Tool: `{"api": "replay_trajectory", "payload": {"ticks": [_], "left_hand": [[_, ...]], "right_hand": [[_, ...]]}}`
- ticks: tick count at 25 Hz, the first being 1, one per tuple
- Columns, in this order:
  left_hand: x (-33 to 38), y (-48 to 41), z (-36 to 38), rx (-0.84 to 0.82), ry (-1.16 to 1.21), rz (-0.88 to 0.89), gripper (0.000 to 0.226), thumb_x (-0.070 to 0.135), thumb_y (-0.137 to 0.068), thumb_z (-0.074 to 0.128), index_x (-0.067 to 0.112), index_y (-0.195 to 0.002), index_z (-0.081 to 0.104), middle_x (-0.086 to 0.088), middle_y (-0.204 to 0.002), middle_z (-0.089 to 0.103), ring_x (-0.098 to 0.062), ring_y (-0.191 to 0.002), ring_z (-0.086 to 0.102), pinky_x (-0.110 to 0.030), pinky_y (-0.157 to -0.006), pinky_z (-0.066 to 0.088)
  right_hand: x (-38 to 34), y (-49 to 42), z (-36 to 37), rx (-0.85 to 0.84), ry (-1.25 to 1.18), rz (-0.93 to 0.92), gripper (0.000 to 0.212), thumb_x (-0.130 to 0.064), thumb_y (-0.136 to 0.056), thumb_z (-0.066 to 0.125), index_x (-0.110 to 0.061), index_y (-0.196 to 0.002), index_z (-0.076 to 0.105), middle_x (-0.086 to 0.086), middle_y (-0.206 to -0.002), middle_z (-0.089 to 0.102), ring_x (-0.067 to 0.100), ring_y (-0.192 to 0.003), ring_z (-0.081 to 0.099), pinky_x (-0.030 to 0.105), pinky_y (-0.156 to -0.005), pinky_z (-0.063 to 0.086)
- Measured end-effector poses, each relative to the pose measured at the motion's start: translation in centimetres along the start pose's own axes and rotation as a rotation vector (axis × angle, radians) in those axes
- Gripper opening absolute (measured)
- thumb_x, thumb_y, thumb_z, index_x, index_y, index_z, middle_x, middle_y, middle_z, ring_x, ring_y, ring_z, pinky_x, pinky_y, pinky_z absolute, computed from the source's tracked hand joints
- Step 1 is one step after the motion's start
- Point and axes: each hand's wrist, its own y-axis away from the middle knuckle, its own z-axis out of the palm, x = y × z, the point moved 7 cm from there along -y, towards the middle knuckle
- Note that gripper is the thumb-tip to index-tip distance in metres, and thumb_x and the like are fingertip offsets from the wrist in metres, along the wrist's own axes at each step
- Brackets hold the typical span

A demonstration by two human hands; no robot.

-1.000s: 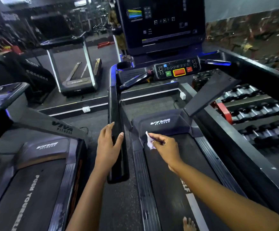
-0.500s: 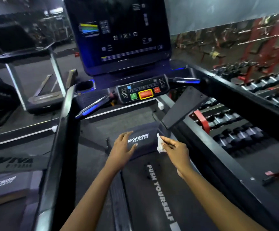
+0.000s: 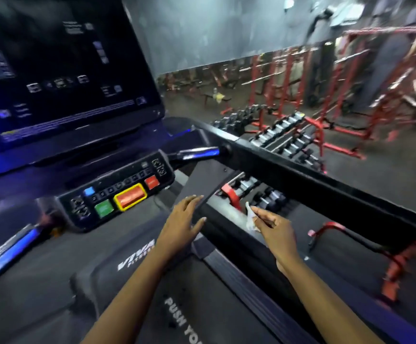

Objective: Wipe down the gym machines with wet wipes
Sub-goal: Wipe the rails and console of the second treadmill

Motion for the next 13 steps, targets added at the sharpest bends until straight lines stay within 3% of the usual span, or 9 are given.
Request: {"api": "replay_trajectory", "payload": {"ticks": [2,6,10,13], "left_hand": [[-0.3,-4.9,-0.1,-0.031,-0.030,0.114,0.060,0.039,-0.091,0.050,0.013,-0.143,0.038,-0.009,-0.147,0.037,-0.026,-0.137,0.033,-0.036,-0.113,0.026],[0.0,-14.5,-0.1,-0.108,-0.109,0.353,0.075,0.053,-0.081,0.033,0.010,-0.141,0.041,-0.015,-0.144,0.041,-0.030,-0.134,0.038,-0.043,-0.111,0.031],[0.5,-22.3,1.4,-0.166,-0.212,0.495,0.070,0.039,-0.088,0.055,0.016,-0.148,0.028,-0.010,-0.151,0.030,-0.027,-0.141,0.026,-0.048,-0.112,0.026],[-0.3,-26.9,3.4,-0.246,-0.308,0.504,0.083,0.040,-0.087,0.061,0.021,-0.152,0.013,-0.006,-0.156,0.018,-0.024,-0.145,0.014,-0.050,-0.115,0.019]], "right_hand": [[-0.5,-3.0,-0.3,0.080,0.000,-0.009,0.025,-0.010,-0.087,0.063,-0.020,-0.110,0.069,-0.009,-0.103,0.068,0.001,-0.095,0.061,0.023,-0.089,0.048],[-2.5,-7.7,0.4,0.265,-0.009,-0.033,0.025,-0.008,-0.088,0.062,-0.015,-0.111,0.068,-0.008,-0.105,0.066,-0.006,-0.089,0.057,0.021,-0.085,0.047],[-3.1,-9.9,1.6,0.372,0.022,-0.032,0.025,-0.006,-0.087,0.062,-0.016,-0.109,0.069,-0.006,-0.105,0.068,0.002,-0.092,0.061,0.021,-0.085,0.048],[-3.6,-11.7,1.1,0.467,0.153,-0.044,0.024,-0.010,-0.087,0.062,-0.022,-0.106,0.071,-0.010,-0.098,0.070,-0.009,-0.082,0.059,0.002,-0.073,0.041]]}}
